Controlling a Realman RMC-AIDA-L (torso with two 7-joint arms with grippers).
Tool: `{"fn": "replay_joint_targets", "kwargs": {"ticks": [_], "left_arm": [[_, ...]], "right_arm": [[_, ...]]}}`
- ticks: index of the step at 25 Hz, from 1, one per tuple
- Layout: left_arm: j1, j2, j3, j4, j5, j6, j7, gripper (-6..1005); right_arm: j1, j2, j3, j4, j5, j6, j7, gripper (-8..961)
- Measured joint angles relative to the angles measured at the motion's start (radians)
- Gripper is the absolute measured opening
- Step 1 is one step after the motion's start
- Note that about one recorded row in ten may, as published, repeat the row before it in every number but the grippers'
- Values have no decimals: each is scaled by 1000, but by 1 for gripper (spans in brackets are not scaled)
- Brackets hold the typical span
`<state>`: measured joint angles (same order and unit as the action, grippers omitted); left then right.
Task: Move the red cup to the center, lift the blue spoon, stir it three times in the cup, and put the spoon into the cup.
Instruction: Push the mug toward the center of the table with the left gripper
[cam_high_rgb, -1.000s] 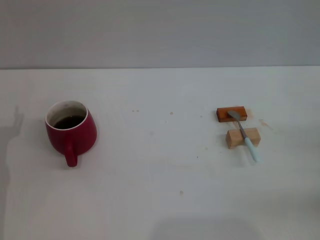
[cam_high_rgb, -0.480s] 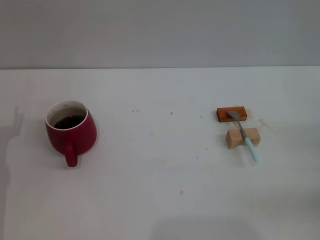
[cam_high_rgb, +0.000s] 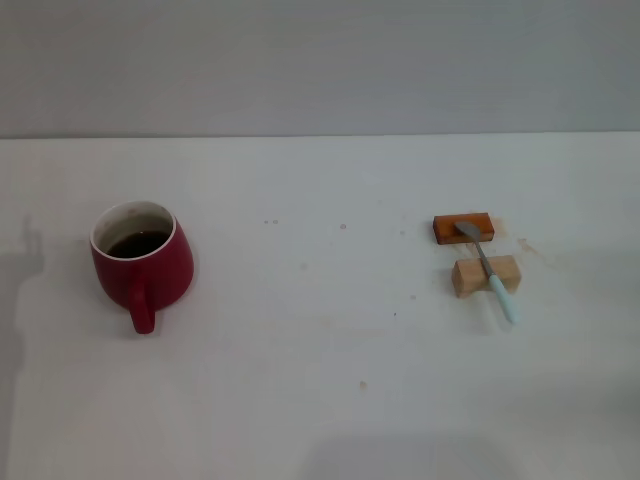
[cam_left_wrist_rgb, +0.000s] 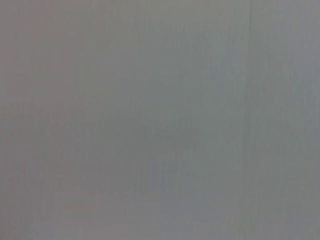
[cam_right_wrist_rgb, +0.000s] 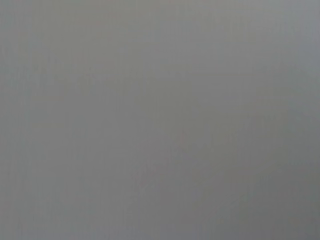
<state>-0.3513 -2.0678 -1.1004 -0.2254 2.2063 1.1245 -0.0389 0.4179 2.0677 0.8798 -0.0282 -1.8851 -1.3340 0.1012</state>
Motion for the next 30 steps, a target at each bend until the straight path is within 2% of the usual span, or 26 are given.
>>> {"fn": "replay_joint_targets", "kwargs": {"ticks": [7,12,14,19,24,27,30], "left_arm": [[-6,1,-3,18,1,-25,22,421],[-8,2,3,29,1,-32,121,246],[-5,1,18,35,1,-32,220,179],[2,1,72,58,3,-32,359,103],[4,2,175,84,3,-39,509,27],[-5,2,242,85,3,-73,614,28],[-22,1,272,82,3,-110,679,29]], "right_arm": [[1,0,1,-2,0,-1,0,430],[1,0,3,-4,0,-1,0,432],[1,0,3,-4,0,-1,0,433],[4,-1,2,-5,0,-2,0,435],[4,-2,2,-6,1,-3,0,437],[2,-2,2,-6,1,-4,0,439],[1,-2,2,-6,1,-5,0,440]]}}
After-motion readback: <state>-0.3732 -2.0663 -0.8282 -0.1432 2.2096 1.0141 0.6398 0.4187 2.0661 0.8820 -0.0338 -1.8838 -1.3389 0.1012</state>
